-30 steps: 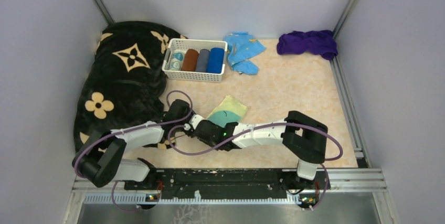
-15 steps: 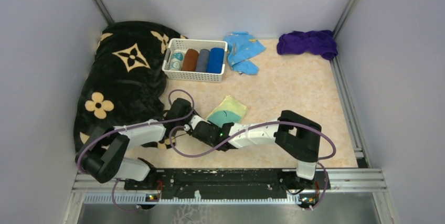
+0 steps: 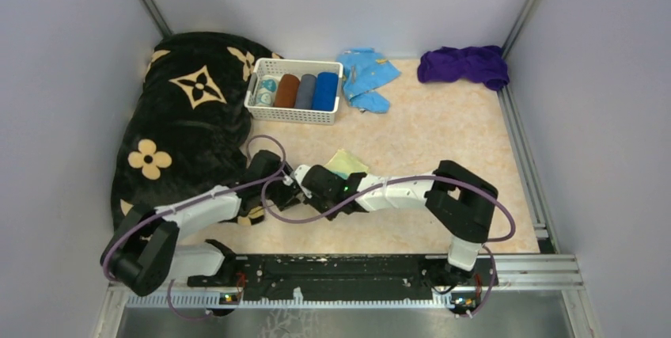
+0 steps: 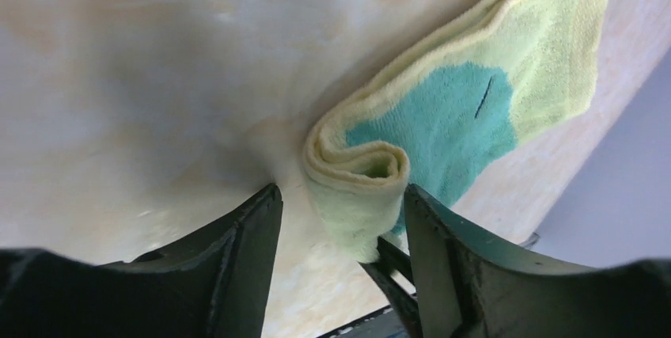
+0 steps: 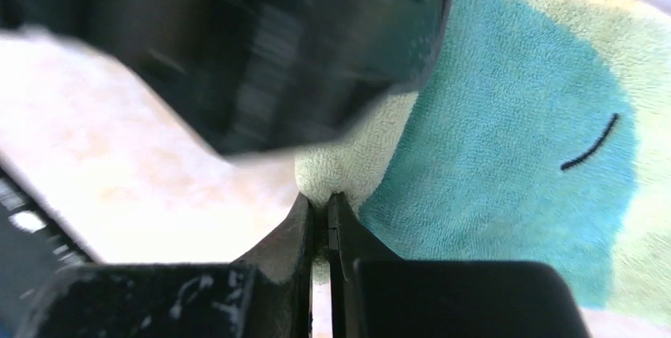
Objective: Roll the towels
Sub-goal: Roll the towel at the center of the board.
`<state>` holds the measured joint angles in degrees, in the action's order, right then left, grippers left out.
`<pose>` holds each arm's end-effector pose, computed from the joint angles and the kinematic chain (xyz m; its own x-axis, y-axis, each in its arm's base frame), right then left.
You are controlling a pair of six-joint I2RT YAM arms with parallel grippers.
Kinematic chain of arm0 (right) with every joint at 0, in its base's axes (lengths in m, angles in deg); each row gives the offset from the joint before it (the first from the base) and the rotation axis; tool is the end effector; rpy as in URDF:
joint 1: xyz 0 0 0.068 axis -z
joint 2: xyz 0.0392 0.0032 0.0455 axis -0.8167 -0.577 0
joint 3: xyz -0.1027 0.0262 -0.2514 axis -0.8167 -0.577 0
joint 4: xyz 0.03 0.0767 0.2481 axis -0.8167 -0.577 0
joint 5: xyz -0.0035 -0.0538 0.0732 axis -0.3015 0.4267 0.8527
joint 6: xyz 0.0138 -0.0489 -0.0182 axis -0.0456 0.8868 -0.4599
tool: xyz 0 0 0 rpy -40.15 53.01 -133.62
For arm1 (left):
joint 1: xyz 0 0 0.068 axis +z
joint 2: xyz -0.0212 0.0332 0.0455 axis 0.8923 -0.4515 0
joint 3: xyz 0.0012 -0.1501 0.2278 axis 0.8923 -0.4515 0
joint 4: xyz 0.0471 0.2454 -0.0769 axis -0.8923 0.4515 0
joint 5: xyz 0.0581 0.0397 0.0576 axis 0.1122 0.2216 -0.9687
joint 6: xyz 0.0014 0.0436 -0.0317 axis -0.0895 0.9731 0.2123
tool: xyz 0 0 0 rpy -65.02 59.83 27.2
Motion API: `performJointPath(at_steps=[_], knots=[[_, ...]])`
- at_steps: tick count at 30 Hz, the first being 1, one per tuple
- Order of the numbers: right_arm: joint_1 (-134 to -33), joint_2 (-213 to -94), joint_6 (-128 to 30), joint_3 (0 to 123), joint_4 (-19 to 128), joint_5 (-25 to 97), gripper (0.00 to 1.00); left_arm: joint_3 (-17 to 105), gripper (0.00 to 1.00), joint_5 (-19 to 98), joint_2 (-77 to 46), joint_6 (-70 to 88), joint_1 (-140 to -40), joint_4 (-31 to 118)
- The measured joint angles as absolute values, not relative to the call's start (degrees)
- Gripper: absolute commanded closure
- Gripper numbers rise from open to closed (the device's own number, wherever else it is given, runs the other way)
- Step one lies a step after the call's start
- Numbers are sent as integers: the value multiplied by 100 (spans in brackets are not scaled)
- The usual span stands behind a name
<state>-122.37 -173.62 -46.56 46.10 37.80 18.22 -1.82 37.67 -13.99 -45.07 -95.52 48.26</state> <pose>0.1407 0.3249 0.1644 -0.3906 -0.7480 -0.5366 -0.8474 0.5199 -0.1079 0.1892 -0.1247 0.1439 -0.8078 -0.5568 -0.1935 -0.3372 0.7058 -0.6231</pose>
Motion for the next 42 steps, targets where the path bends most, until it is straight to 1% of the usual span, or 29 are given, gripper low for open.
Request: performJointPath(at_steps=[3,6,10,13,19,24,29,32,34,37,39,40,42], knots=[[-11816,-17154,-4851,4315,4143,3168,100,-335,27,3606,-868,-4411,-9480,5263],[-11322,-17104,-5207,4029,4602,4547,100,-499,25,3472,-258,-4374,-9445,5698],[-10705,-17143,-5902,3616,5417,6082,100,-626,24,3446,448,-4376,-9425,6070],[-10316,-17298,-6512,3319,6204,6943,100,-678,24,3505,858,-4376,-9425,6267],[-9757,-17930,-7823,2779,7800,8005,100,-993,25,3951,998,-4433,-9425,6098],[-9512,-18470,-8796,2468,9037,8510,100,-1165,26,4358,437,-4551,-9425,5510],[-9427,-18800,-9390,2381,9837,8746,100,-866,27,4445,-241,-4533,-9425,5049],[-9422,-18848,-9491,2381,9942,8777,99,-647,36,4432,-514,-4505,-9425,4920],[-9422,-18848,-9463,2387,9876,8768,98,-538,45,4397,-698,-4474,-9425,4861],[-9418,-18739,-9209,2412,9483,8667,93,-475,58,4320,-1017,-4437,-9425,4846],[-9418,-18538,-8979,2444,9083,8530,87,-457,66,4285,-1251,-4435,-9425,4841],[-9418,-18372,-8822,2447,8803,8425,81,-429,69,4294,-1345,-4424,-9414,4831],[-9429,-18048,-8481,2484,8261,8165,73,-322,74,4292,-1524,-4411,-9416,4820]])
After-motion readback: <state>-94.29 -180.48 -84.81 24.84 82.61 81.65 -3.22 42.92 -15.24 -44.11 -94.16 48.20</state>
